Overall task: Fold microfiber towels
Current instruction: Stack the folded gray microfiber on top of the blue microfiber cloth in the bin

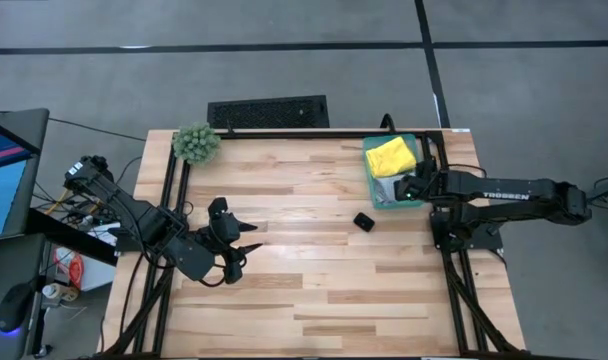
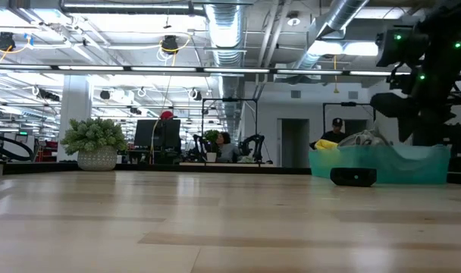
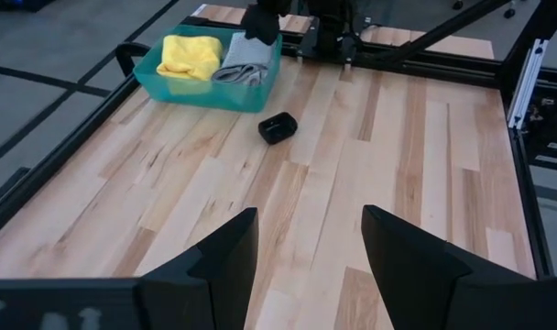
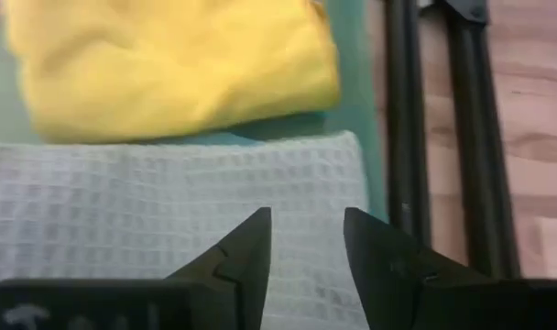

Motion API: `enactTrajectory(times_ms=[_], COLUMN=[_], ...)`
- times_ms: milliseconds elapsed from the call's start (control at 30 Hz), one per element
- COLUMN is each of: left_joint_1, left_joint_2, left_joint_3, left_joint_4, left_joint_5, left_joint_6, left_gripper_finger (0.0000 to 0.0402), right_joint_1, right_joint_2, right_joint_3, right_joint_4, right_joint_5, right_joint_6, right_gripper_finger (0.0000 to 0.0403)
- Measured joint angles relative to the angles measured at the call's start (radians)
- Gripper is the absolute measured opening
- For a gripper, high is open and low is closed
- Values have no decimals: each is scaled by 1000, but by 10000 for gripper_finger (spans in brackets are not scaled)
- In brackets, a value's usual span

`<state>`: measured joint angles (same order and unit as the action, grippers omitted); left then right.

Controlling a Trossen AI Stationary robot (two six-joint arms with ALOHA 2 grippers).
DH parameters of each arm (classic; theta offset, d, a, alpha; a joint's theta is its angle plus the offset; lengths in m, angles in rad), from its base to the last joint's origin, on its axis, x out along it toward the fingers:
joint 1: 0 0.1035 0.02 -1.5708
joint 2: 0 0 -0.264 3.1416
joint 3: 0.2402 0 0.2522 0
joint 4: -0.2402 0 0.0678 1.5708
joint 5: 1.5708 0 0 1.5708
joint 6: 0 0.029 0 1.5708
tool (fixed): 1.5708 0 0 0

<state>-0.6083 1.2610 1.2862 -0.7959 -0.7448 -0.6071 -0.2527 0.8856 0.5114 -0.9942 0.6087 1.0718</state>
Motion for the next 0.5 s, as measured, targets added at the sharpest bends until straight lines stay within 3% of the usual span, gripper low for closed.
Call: enactTrajectory(times_ms=[167,367,500], left_joint_1=[0,0,-2], left_joint_2=[0,0,0], left_joint_3=[0,0,0], left_joint_4=[0,0,-1], left_joint_5=[0,1,1], left_joint_6=[-2,-8,-22], left_gripper_finger=[190,190,190], right_joint_1=[-17,105,173], right_joint_2=[-4,-7,44], right_joint_3=[0,0,-1], right_joint_4=[-23,287,314], right_joint_5=[-5,-66,-66], right_joint_6=[5,-70,-26], right_gripper_finger=[153,148,122])
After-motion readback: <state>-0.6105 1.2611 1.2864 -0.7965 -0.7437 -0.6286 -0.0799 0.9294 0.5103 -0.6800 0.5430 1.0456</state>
